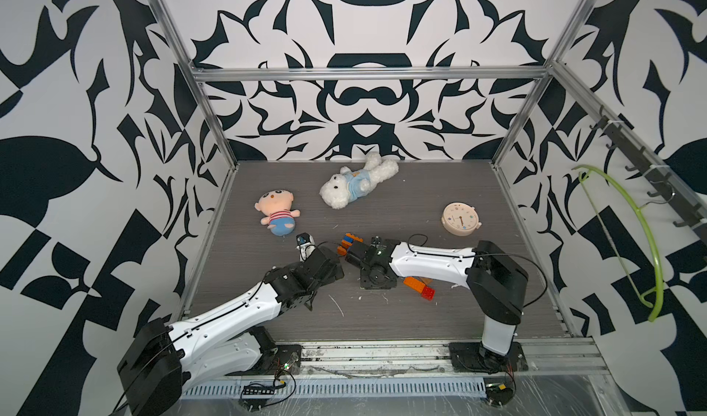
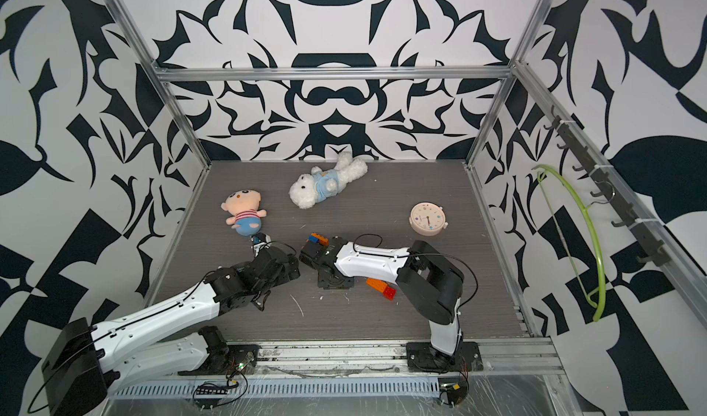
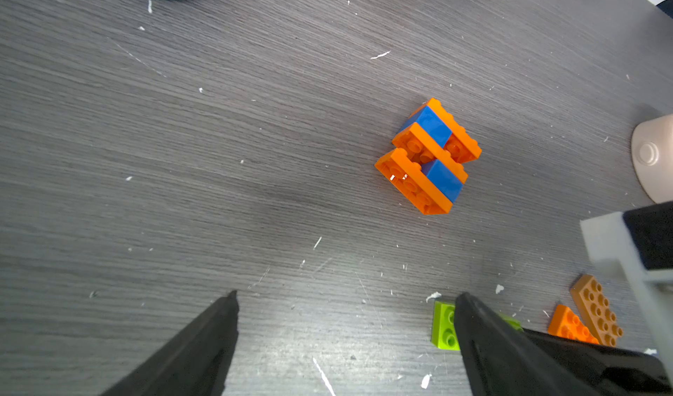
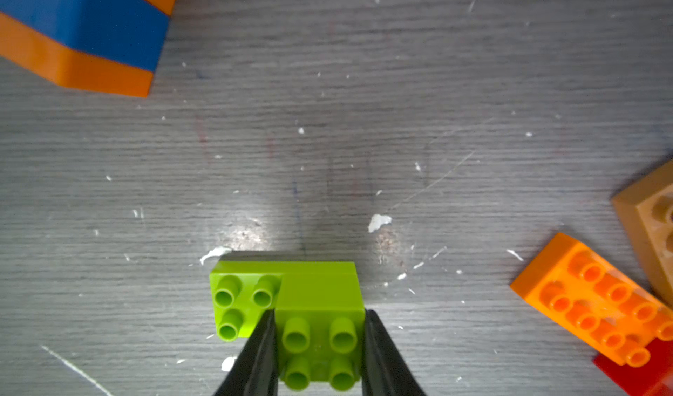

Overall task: Assemble the number 5 with lego
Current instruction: Assemble the lego brick with the lego brick, then move the lego brick at the center of the board.

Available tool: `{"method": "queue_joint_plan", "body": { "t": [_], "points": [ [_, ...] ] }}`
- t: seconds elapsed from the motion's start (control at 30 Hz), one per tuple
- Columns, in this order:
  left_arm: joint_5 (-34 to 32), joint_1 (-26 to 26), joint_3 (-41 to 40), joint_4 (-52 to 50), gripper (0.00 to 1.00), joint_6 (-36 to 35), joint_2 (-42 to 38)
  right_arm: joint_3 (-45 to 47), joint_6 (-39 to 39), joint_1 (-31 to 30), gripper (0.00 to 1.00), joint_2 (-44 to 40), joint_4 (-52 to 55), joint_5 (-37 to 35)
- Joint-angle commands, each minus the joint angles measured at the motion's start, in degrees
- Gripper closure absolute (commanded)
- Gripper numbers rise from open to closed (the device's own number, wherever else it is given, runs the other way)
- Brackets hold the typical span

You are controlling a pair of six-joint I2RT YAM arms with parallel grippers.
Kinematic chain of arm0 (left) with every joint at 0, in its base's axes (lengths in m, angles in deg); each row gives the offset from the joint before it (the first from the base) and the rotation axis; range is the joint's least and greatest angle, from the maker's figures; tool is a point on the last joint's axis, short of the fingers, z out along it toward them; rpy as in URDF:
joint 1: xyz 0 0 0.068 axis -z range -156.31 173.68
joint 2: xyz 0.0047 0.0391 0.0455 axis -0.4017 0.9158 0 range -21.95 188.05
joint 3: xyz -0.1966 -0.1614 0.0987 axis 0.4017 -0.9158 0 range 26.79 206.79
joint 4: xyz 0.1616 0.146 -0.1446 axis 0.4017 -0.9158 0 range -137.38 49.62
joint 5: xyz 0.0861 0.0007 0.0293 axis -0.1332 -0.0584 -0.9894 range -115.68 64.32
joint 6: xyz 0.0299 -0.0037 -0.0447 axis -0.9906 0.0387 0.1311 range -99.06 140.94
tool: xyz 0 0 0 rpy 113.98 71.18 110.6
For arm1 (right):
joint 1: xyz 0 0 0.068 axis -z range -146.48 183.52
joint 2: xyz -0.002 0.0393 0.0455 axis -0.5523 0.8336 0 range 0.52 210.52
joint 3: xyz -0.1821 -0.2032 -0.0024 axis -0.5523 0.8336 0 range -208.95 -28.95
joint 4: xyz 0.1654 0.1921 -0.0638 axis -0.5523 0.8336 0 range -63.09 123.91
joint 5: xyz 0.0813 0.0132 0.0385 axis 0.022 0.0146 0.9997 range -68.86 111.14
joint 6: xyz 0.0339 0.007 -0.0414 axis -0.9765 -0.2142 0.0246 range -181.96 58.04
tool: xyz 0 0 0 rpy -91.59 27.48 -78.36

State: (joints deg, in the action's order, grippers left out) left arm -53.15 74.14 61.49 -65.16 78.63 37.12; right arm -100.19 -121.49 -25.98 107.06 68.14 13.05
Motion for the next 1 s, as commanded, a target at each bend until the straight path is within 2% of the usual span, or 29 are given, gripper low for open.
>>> {"method": "queue_joint_plan", "body": {
  "t": [0.0,0.27,0.33,0.5,0.6,0.77,0.97],
  "points": [
    [-0.92,-0.27,0.09,-1.2,0.01,-0.14,-0.97,0.2,1.61,-0.44,0.6,1.07,1.55,0.09],
    [-0.15,-0.27,1.91,-1.45,0.01,-1.26,-0.19,1.6,2.64,0.62,0.34,-6.58,1.38,-2.94],
    [0.52,-0.27,2.16,-0.7,0.01,-1.22,0.17,3.06,2.41,0.94,0.31,-9.08,1.5,-4.62],
    [3.88,-0.26,3.68,2.55,0.01,-3.28,2.84,8.67,1.01,2.84,0.3,-15.63,1.82,-7.31],
    [7.57,-0.19,6.07,4.63,0.01,-5.49,6.16,12.69,0.97,6.32,0.3,-19.1,1.58,-6.99],
    [11.52,1.17,11.53,6.87,0.01,-8.03,13.31,18.65,1.99,12.06,0.3,-24.74,-2.18,-2.06],
    [10.59,3.33,15.47,6.87,0.01,-7.74,19.87,20.88,1.7,12.39,0.3,-24.94,-3.55,2.94]
  ]
}}
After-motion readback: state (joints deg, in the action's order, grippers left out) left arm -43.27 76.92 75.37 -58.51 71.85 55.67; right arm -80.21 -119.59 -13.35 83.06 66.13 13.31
